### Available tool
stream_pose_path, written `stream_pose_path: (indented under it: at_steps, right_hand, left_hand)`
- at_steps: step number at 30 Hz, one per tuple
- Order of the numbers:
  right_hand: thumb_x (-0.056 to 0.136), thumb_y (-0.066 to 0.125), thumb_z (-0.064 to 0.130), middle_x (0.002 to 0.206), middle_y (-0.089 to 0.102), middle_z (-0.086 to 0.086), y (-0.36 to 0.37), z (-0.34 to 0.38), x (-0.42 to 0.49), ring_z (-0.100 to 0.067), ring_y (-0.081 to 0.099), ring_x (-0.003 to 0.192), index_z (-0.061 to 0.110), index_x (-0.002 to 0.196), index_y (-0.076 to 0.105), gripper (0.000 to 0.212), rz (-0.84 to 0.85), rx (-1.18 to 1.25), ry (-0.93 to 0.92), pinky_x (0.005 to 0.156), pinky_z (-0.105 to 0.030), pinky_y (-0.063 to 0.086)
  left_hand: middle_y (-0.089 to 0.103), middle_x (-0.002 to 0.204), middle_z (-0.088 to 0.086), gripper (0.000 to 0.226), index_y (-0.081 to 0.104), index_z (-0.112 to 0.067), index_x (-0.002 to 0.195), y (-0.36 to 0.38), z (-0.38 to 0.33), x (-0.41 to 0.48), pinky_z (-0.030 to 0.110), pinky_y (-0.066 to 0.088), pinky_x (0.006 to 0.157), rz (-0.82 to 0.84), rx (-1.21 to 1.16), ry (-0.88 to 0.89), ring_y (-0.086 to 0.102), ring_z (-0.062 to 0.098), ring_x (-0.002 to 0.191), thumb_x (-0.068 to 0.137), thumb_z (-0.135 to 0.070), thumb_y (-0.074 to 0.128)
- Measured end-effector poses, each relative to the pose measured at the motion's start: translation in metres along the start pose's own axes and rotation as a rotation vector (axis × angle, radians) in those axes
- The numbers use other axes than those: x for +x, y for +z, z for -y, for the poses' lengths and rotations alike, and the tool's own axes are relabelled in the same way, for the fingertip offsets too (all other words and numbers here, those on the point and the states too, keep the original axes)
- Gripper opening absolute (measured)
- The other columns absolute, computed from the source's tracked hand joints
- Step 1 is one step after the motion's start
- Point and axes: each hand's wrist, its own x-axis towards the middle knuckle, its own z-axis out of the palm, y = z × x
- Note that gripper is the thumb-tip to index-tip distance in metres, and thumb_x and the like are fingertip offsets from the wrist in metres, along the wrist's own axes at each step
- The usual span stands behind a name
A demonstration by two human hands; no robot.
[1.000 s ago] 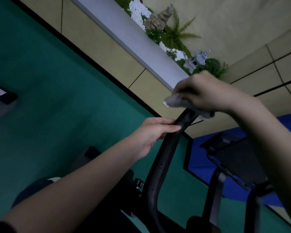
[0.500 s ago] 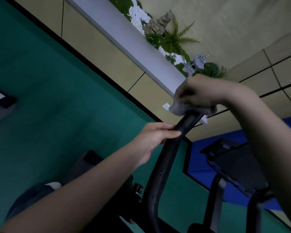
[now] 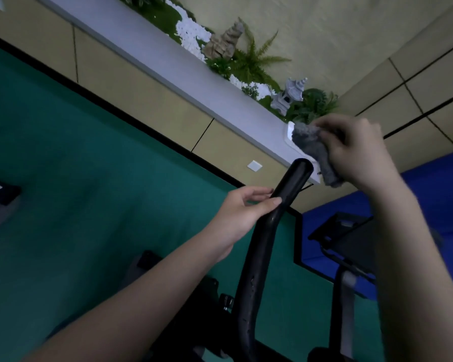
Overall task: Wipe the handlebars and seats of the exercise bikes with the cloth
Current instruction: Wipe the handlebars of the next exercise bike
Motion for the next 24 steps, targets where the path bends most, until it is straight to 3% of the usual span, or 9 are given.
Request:
stream_pose_path:
  at_steps: [3,5,9,12,15,20,24]
  right_hand:
    - [0.093,0.047,0.003,0.1,0.067,-0.009,0.014,-0.002,-0.017,-0.024,0.057,0.101,0.011,0.108,0.068,0.027,-0.051,0.091,0.186,0.073,-0.012,0.029]
    - [0.095,0.045,0.004,0.101,0.065,-0.011,0.023,0.002,-0.022,-0.023,0.055,0.099,0.009,0.111,0.066,0.027,-0.102,0.172,0.278,0.067,-0.011,0.026]
    - [0.099,0.039,0.008,0.088,0.053,-0.006,0.038,0.01,-0.031,-0.016,0.043,0.083,0.007,0.116,0.059,0.026,-0.174,0.324,0.483,0.06,-0.017,0.025]
    - [0.101,0.035,0.015,0.085,0.055,-0.003,0.054,0.02,-0.046,-0.021,0.047,0.079,0.009,0.113,0.055,0.024,-0.266,0.477,0.617,0.058,-0.022,0.026]
    - [0.101,0.037,0.015,0.09,0.061,-0.004,0.065,0.026,-0.057,-0.021,0.055,0.084,0.012,0.113,0.055,0.022,-0.35,0.597,0.724,0.067,-0.024,0.036]
    - [0.101,0.035,0.015,0.098,0.064,-0.009,0.077,0.034,-0.066,-0.025,0.059,0.091,0.012,0.116,0.056,0.026,-0.391,0.75,0.848,0.082,-0.038,0.047]
    - [0.102,0.037,0.014,0.1,0.063,-0.015,0.075,0.035,-0.056,-0.028,0.061,0.094,0.007,0.101,0.059,0.023,-0.455,1.225,0.977,0.088,-0.04,0.048]
  left_hand:
    - [0.063,0.104,-0.01,0.025,0.065,-0.025,0.109,0.004,-0.009,0.007,0.001,0.043,0.066,0.001,0.047,0.042,0.061,-0.006,0.088,0.085,-0.028,0.071]
    - [0.063,0.098,-0.01,0.019,0.066,-0.024,0.104,0.006,-0.011,0.01,0.0,0.042,0.061,-0.005,0.061,0.066,0.061,-0.011,0.074,0.085,-0.022,0.07]
    - [0.063,0.092,-0.005,0.015,0.065,-0.024,0.094,0.004,-0.013,0.013,0.003,0.044,0.068,0.021,0.064,0.112,0.059,-0.013,0.069,0.088,-0.01,0.066]
    - [0.065,0.102,0.003,0.018,0.065,-0.016,0.107,0.0,-0.013,0.015,0.005,0.045,0.072,0.044,0.104,0.116,0.059,-0.013,0.073,0.09,-0.009,0.062]
    - [0.065,0.105,0.002,0.022,0.064,-0.013,0.113,-0.005,-0.015,0.017,0.005,0.045,0.071,0.073,0.146,0.111,0.059,-0.014,0.075,0.092,-0.009,0.059]
    - [0.064,0.103,0.001,0.021,0.063,-0.016,0.111,-0.01,-0.02,0.019,0.005,0.045,0.069,0.124,0.188,0.098,0.059,-0.014,0.075,0.093,-0.008,0.056]
    - [0.065,0.096,-0.004,0.018,0.064,-0.023,0.102,-0.013,-0.022,0.021,0.007,0.047,0.067,0.157,0.182,0.087,0.06,-0.013,0.075,0.093,-0.009,0.057]
